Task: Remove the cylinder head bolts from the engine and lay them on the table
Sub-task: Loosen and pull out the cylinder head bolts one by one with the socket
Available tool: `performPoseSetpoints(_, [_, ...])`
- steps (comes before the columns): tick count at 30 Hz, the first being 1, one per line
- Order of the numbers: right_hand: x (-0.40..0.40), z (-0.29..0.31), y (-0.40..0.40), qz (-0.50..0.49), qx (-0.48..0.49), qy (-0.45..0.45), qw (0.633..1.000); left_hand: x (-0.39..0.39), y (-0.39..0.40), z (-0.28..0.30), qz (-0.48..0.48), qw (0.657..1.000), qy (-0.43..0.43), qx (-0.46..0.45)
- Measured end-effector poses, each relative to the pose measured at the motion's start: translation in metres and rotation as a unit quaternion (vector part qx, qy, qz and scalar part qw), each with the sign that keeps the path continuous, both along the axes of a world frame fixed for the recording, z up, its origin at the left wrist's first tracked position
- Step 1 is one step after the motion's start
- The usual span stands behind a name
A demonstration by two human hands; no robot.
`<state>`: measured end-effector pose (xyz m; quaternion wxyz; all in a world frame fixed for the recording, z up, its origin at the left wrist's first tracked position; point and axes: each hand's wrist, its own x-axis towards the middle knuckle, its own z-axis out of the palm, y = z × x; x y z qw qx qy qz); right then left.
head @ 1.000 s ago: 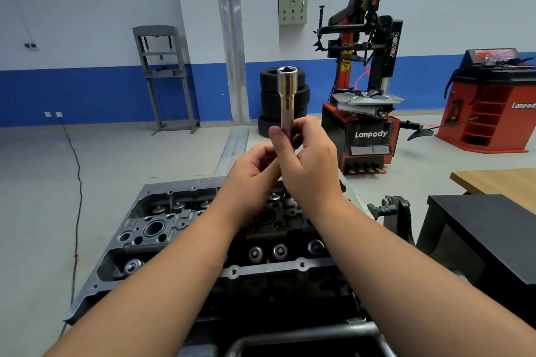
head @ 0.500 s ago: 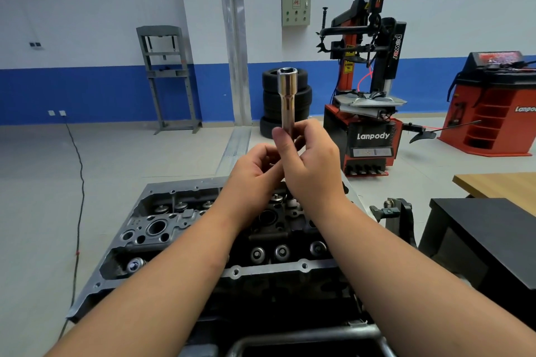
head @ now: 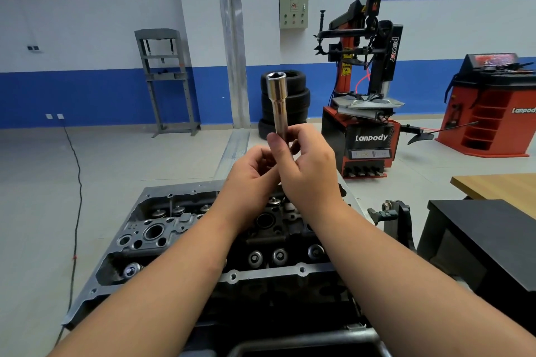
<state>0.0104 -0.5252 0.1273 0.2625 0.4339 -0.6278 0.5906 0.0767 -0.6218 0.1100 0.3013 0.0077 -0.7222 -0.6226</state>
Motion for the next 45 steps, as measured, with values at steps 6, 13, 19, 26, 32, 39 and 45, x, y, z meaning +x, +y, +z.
performPoseSetpoints(6, [-0.0002, -0.0015, -0.0019, -0.007, 0.026, -0.01, 1.0, 0.0024, 0.0019, 0.0006, -0.048, 0.999, -0.015, 0.013])
performPoseSetpoints(13, [0.0, 0.0007, 0.0003, 0.004, -0.017, -0.025, 1.0, -0.0019, -0.0025, -0.0013, -0.002, 1.0, -0.011, 0.0])
performPoseSetpoints(19, [-0.0003, -0.0001, -0.0015, -0.003, -0.003, -0.027, 1.0, 0.0016, 0.001, 0.0009, -0.055, 0.998, -0.024, 0.005])
performPoseSetpoints(26, [0.0016, 0.0004, 0.0004, 0.009, -0.003, -0.029, 1.0, -0.0012, -0.0008, -0.0001, -0.011, 1.0, -0.016, -0.006])
performPoseSetpoints(32, [0.0003, 0.0004, -0.0003, -0.017, -0.005, -0.018, 1.0, 0.0008, 0.0013, 0.0, -0.037, 0.999, -0.016, 0.01])
performPoseSetpoints(39, [0.0024, 0.0009, -0.0002, 0.01, 0.005, -0.033, 0.999, 0.0021, 0.0024, 0.002, -0.02, 1.0, -0.018, -0.002])
performPoseSetpoints(45, [0.0013, 0.0015, 0.0002, -0.002, -0.012, -0.01, 1.0, 0.0008, 0.0008, 0.0016, -0.021, 0.999, -0.007, 0.026])
